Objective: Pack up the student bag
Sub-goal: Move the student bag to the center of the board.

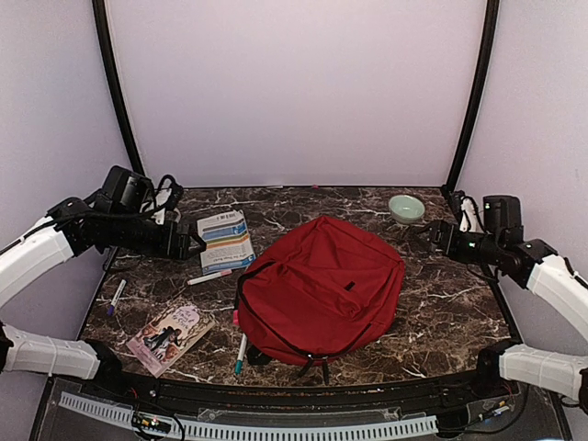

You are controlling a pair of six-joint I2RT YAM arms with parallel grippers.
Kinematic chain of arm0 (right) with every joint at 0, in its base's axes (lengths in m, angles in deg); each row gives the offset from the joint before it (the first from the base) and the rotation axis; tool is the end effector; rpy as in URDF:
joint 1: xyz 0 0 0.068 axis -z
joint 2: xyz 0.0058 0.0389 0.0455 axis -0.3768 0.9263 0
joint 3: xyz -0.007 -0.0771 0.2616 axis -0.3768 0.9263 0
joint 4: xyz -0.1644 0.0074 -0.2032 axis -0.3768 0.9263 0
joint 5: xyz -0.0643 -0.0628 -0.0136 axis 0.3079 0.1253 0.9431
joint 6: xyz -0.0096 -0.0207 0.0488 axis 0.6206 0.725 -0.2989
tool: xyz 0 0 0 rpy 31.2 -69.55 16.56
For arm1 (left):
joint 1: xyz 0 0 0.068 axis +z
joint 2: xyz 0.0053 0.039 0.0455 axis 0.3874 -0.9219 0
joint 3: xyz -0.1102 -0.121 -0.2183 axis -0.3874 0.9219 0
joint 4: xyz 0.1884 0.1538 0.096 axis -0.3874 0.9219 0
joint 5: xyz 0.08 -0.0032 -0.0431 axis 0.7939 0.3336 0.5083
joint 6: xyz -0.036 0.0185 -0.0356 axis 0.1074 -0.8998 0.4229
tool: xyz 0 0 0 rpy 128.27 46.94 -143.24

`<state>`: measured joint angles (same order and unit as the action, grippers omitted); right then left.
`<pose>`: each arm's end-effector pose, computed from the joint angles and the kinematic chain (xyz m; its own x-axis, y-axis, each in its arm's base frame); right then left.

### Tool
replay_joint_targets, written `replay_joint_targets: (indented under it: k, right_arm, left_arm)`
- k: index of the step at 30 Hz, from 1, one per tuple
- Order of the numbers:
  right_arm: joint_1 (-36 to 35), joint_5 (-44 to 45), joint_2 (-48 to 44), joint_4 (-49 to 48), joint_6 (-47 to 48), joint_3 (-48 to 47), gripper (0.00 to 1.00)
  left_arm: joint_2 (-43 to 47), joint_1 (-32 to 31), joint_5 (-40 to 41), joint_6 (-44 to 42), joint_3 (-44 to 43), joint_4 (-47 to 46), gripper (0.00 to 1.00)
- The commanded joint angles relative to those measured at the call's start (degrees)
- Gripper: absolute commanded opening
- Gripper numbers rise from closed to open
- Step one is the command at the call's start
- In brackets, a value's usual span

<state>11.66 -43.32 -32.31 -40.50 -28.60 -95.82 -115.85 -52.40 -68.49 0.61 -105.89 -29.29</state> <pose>0.1899 0.0458 0.2683 -0.6401 0.3138 -0.7013 -0.1570 0.8401 0.5193 0.1872 -0.1121 0.3262 -0.7264 0.0190 -0.6870 0.3513 0.8694 -0.3475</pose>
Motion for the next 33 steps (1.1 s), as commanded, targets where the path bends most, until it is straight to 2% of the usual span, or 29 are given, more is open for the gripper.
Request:
replay_joint_targets:
  k: [1,10,13,16,20,24,29,33]
  right_arm:
    - [-8.0,4.9,-4.2,-2.0,6.9,2.2,0.99]
    - [-17.7,3.5,-0.6,0.7,16.4,1.4,0.99]
    - [-20.4,3.6,2.5,1.5,17.1,0.2,0.99]
    - [-23.2,5.2,4.9,2.1,18.1,-1.5,0.99]
    - [-25.4,6.0,6.8,2.3,20.6,-2.9,0.99]
    - [-26.1,5.4,7.1,1.7,24.3,-2.7,0.99]
    - [-26.7,2.8,7.0,2.3,29.0,-2.9,0.99]
    - [-27.9,1.5,6.8,3.3,34.1,-3.0,0.99]
  left_arm:
    - [-3.2,-7.1,0.5,1.4,2.9,-2.7,0.83]
    - [-13.4,-16.3,-0.6,7.3,4.7,-10.0,0.83]
    - [-17.0,-17.0,0.5,11.4,4.0,-12.0,0.83]
    - [-21.5,-17.0,2.6,16.6,2.7,-9.3,0.81]
    - [-25.7,-17.0,2.9,22.1,2.8,-9.4,0.73]
    - [-27.3,-17.0,1.7,24.5,4.6,-16.0,0.57]
    - [-31.4,-16.9,-0.5,24.4,-0.4,-18.3,0.02]
    - [-32.9,-16.9,2.5,23.1,-7.5,-14.3,0.00]
